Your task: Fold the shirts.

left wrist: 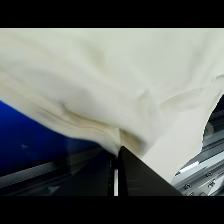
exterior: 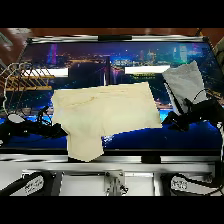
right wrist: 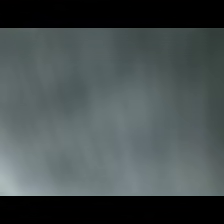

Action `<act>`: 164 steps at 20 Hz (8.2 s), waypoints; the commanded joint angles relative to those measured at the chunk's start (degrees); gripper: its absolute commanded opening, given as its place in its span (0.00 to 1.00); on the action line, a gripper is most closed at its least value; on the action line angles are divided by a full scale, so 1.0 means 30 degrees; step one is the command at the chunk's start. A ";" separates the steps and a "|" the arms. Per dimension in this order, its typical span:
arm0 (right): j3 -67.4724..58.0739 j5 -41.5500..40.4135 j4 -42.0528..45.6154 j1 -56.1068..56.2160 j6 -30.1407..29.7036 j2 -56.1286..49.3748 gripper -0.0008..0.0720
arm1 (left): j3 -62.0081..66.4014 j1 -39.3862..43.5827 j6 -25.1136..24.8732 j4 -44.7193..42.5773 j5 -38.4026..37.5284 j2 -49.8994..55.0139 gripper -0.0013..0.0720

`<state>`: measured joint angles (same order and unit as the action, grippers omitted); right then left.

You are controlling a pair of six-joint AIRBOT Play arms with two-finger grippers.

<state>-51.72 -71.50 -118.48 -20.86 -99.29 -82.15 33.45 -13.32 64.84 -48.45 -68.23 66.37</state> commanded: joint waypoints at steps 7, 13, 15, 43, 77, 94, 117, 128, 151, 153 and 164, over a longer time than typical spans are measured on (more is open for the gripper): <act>0.0175 0.2820 -0.0364 0.3096 0.0729 -0.0933 0.58 | 0.0342 0.0000 -0.0255 0.0015 -0.0131 -0.0685 0.06; -0.1894 0.1078 -0.0036 0.3257 -0.0102 0.1399 0.11 | 0.4677 0.0007 -0.0721 0.0015 -0.0488 -0.0787 0.06; -0.3963 0.1071 0.0240 0.3162 -0.0408 0.3512 0.11 | 0.7723 0.0022 -0.0823 0.0022 -0.0554 -0.1319 0.06; -1.5628 -0.8393 0.3978 0.3453 0.1916 0.6717 0.11 | 1.7770 0.0044 0.2033 -0.6448 -0.3075 -0.6411 0.06; -1.0885 -0.1086 0.7286 0.9158 0.5129 -0.4510 0.11 | 1.5424 0.0197 0.3155 -0.8437 -0.4947 0.8874 0.06; -1.0885 -0.6849 0.8918 0.7839 0.3468 -0.2506 0.70 | 1.3435 -0.1690 0.4911 -0.8145 -0.7315 0.5887 0.66; -1.0295 -0.7439 0.8218 0.2346 0.2164 -0.0044 0.70 | -0.2317 -0.3818 -0.0962 -0.5843 -0.1122 -0.0743 0.64; 0.1603 -0.3956 0.3322 0.2353 0.1333 0.3708 0.70 | -0.2557 -0.3665 -0.1902 -0.5603 -0.1821 -0.0823 0.06; 0.2579 0.0998 -0.0087 0.5566 0.1362 0.4058 0.11 | 0.1457 -0.3650 -0.2754 -0.3912 -0.1843 -0.0823 0.06; 0.1137 0.0998 -0.0175 0.5566 0.1370 0.4160 0.11 | 0.2616 -0.3650 -0.2754 -0.3344 -0.1938 -0.0816 0.06; -0.4554 0.6266 -0.0984 0.6382 0.1348 0.0838 0.11 | 0.9289 -0.3643 -0.1785 0.1814 -0.0080 0.2871 0.06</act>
<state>-60.75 -58.11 -121.16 -3.31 -95.20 -75.16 56.49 -24.27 58.81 -50.24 -70.08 69.80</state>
